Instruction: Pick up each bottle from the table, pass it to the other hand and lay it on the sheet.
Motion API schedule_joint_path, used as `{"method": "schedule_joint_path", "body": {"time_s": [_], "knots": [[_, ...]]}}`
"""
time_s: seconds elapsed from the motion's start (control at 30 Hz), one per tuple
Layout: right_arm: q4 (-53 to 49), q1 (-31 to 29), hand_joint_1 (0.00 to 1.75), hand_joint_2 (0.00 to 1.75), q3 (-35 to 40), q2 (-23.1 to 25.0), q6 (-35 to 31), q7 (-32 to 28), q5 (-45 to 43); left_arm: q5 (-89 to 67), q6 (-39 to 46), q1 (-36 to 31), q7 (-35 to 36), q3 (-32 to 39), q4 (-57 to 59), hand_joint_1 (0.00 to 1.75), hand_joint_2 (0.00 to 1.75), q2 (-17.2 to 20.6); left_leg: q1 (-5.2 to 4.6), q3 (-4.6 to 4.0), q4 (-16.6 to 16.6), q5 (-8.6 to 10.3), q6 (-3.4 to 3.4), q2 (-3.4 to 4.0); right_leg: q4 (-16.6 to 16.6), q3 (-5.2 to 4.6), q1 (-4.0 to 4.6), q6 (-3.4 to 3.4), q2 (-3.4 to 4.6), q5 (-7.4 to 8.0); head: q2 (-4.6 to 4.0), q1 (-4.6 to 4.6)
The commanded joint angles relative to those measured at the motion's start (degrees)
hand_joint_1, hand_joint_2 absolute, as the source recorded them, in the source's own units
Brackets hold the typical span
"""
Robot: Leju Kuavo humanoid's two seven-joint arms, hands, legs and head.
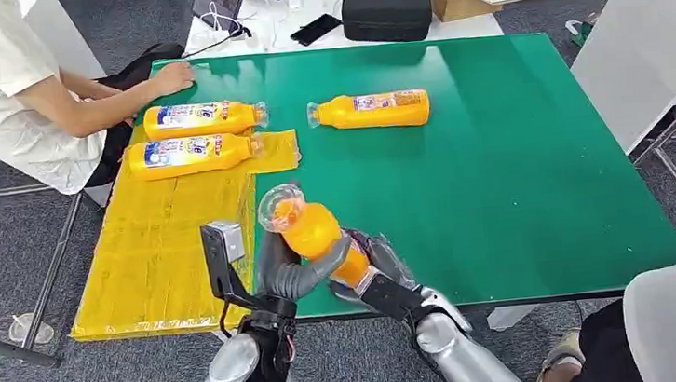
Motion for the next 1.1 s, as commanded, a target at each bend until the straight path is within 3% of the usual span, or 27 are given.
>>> {"method": "schedule_joint_path", "body": {"time_s": [0.03,0.3,0.37,0.43,0.5,0.53,0.57,0.6,0.7,0.8,0.83,1.03,1.1], "knots": [[2.7,-3.1,1.43,1.75,-0.4,0.9,1.3,-0.3,-4.1,4.1,0.0,-4.5,-1.2,1.5,11.6,1.75,1.75,-1.8,-0.04,0.24,0.0,-0.05,0.05,0.12,0.0,0.21,-0.01,-0.07,0.04,-0.03,0.0,0.0],[2.7,-2.9,1.24,1.75,-3.4,2.1,5.3,-1.8,-10.6,4.5,-1.8,-4.8,-3.7,0.9,11.7,1.75,1.75,-1.5,-0.04,0.3,0.0,-0.09,0.04,0.16,0.0,0.28,-0.01,-0.1,0.07,-0.06,0.0,0.02],[2.9,-3.2,1.08,1.75,-3.5,2.2,5.9,-1.9,-11.3,4.0,-1.2,-5.1,-4.2,0.6,12.3,1.75,1.75,-1.7,-0.04,0.16,0.0,-0.05,0.03,0.13,0.0,0.14,-0.01,-0.07,0.06,-0.02,0.0,0.04],[2.9,-3.3,1.08,1.75,-3.5,2.2,5.9,-1.9,-11.4,4.0,-1.2,-5.1,-4.2,0.6,12.3,1.75,1.75,-1.7,-0.04,0.26,0.0,-0.09,0.03,0.18,0.0,0.22,-0.01,-0.1,0.1,-0.05,0.0,0.02],[2.9,-3.5,0.93,1.75,-3.6,2.3,6.1,-2.0,-11.7,3.6,-0.9,-5.3,-4.8,0.4,12.8,1.75,1.75,-1.8,-0.04,0.33,0.0,-0.11,0.04,0.19,0.0,0.29,0.0,-0.11,0.1,-0.06,0.0,0.02],[2.9,-3.6,0.7,1.75,-3.6,2.3,6.1,-1.9,-11.7,3.7,-0.9,-5.4,-4.8,0.5,12.8,1.75,1.75,-1.7,-0.06,0.26,0.0,-0.08,0.04,0.16,0.0,0.23,-0.02,-0.08,0.08,-0.04,0.0,0.02],[2.9,-3.8,0.33,1.75,-3.6,2.3,6.1,-1.9,-11.7,4.2,-1.1,-5.4,-4.7,1.0,12.6,1.75,1.75,-1.7,-0.04,0.19,0.0,-0.05,0.03,0.16,0.0,0.16,-0.01,-0.07,0.1,-0.01,0.0,0.02],[2.9,-3.9,0.14,1.75,-3.6,2.4,6.3,-1.9,-11.9,4.2,-1.2,-5.5,-4.7,1.0,12.5,1.75,1.75,-1.6,-0.05,0.27,0.0,-0.09,0.05,0.19,0.0,0.24,-0.01,-0.09,0.1,-0.04,0.0,0.02],[2.9,-4.0,0.0,1.75,-3.6,2.5,6.4,-1.9,-12.1,4.3,-1.5,-5.4,-4.8,1.2,11.5,1.75,1.75,-1.4,-0.04,0.08,0.0,-0.02,0.03,0.14,0.0,0.07,-0.02,-0.05,0.09,0.02,0.0,0.02],[4.4,-4.4,0.0,1.75,-2.1,2.1,7.3,0.3,-11.2,3.0,-0.4,-5.0,-5.8,1.4,9.1,1.75,1.75,-0.8,-0.05,0.25,0.0,-0.08,0.04,0.2,0.0,0.22,-0.01,-0.1,0.11,-0.04,0.0,0.02],[4.2,-4.2,0.0,0.0,-2.0,2.0,7.2,-0.2,-11.2,3.0,-0.5,-4.8,-5.8,1.5,8.5,1.75,1.75,-0.6,-0.04,0.26,0.0,-0.08,0.04,0.22,0.0,0.22,-0.01,-0.1,0.13,-0.04,0.0,0.02],[4.3,-3.0,0.0,0.0,-2.6,2.4,3.3,-1.1,-10.1,-0.1,1.1,-3.6,-6.6,1.0,3.7,1.75,1.75,0.6,-0.01,0.23,0.0,-0.09,0.02,0.14,0.0,0.21,0.01,-0.1,0.07,-0.06,0.0,0.0],[3.4,-2.5,0.0,0.0,-2.8,2.4,-4.7,-1.5,-5.8,-5.6,5.6,-3.3,-8.5,0.3,2.0,1.75,1.75,1.5,-0.02,0.35,0.0,-0.13,0.03,0.21,0.0,0.3,0.01,-0.11,0.11,-0.09,0.0,0.0]]}}
